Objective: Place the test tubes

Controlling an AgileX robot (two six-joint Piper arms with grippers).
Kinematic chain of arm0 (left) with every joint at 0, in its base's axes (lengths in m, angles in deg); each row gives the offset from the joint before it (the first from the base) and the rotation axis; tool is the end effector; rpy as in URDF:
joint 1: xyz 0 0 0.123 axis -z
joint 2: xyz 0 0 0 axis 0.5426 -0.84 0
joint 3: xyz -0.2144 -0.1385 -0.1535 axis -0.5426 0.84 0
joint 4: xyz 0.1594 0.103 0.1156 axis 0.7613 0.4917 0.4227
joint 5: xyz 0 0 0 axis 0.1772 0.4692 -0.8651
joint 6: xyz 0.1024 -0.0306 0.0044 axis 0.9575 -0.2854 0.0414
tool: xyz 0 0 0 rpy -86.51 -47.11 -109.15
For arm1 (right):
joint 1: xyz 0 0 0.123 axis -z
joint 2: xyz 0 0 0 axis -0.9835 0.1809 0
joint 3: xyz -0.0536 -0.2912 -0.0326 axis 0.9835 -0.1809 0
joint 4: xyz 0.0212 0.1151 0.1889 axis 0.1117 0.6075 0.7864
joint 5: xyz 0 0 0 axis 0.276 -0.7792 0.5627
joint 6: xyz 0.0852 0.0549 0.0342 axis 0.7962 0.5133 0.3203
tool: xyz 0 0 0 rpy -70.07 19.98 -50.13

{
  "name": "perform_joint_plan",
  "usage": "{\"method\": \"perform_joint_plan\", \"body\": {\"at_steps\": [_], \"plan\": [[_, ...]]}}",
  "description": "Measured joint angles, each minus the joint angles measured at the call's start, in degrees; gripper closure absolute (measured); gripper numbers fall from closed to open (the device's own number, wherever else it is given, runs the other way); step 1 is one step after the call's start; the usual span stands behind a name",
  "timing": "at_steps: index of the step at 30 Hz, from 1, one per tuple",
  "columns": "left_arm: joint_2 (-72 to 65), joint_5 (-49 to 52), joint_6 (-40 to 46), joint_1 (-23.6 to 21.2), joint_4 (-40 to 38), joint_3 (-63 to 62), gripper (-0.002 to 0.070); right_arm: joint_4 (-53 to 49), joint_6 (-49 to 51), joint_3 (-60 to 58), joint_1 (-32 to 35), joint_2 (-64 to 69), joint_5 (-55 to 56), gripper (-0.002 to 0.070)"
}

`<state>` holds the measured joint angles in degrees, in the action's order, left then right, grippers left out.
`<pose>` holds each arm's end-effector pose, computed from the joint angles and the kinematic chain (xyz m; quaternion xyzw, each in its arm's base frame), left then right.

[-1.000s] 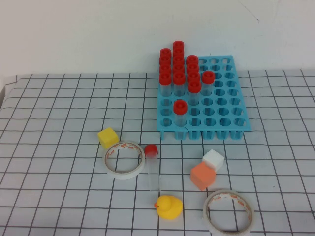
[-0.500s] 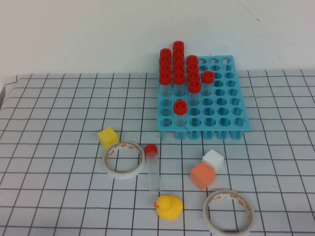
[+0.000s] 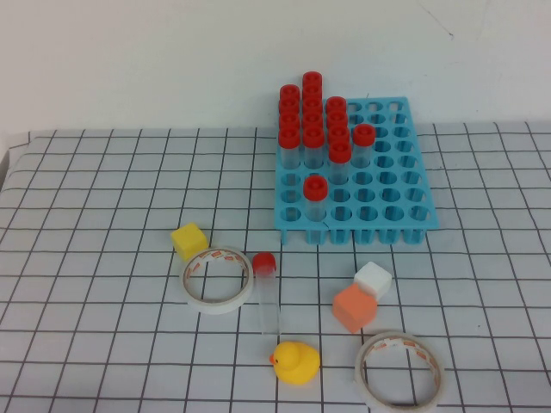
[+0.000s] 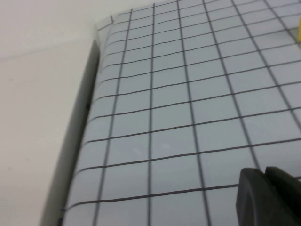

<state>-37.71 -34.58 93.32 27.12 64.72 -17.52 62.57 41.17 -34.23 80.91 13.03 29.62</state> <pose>0.0266 -0.0020 0.1763 0.0328 0.7826 0.0607 0.6187 0.0256 -0.0025 0.1725 0.0553 0.7915 0.0169 0.6084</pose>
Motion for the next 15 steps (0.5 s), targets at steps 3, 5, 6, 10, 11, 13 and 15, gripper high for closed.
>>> {"method": "perform_joint_plan", "body": {"at_steps": [3, 5, 6, 10, 11, 13, 15], "plan": [[0.0, 0.0, 0.0, 0.0, 3.6, 0.0, 0.0676, 0.0, 0.0, 0.0, 0.0, 0.0, 0.0, 0.0678], [0.0, 0.0, 0.0, 0.0, 4.4, 0.0, 0.0676, 0.1, 0.0, 0.0, 0.0, 0.0, 0.0, 0.0678], [0.0, 0.0, 0.0, 0.0, 4.6, 0.0, 0.0676, 0.1, 0.0, 0.0, 0.0, 0.0, 0.0, 0.0678], [0.0, 0.0, 0.0, 0.0, 5.1, 0.0, 0.0676, 0.5, 0.0, 0.0, 0.0, 0.0, 0.0, 0.0678], [0.0, 0.0, 0.0, 0.0, 5.2, 0.0, 0.0676, 0.8, 0.0, 0.0, 0.0, 0.0, 0.0, 0.0678], [0.0, -0.7, -0.2, 0.0, 4.6, 0.0, 0.0676, 1.7, 0.0, 0.0, 0.0, 0.0, 0.0, 0.0678], [0.0, -3.1, -6.0, 0.0, -4.6, 0.1, 0.0677, 4.6, 0.0, 0.0, 0.0, 0.0, 0.0, 0.0678]]}}
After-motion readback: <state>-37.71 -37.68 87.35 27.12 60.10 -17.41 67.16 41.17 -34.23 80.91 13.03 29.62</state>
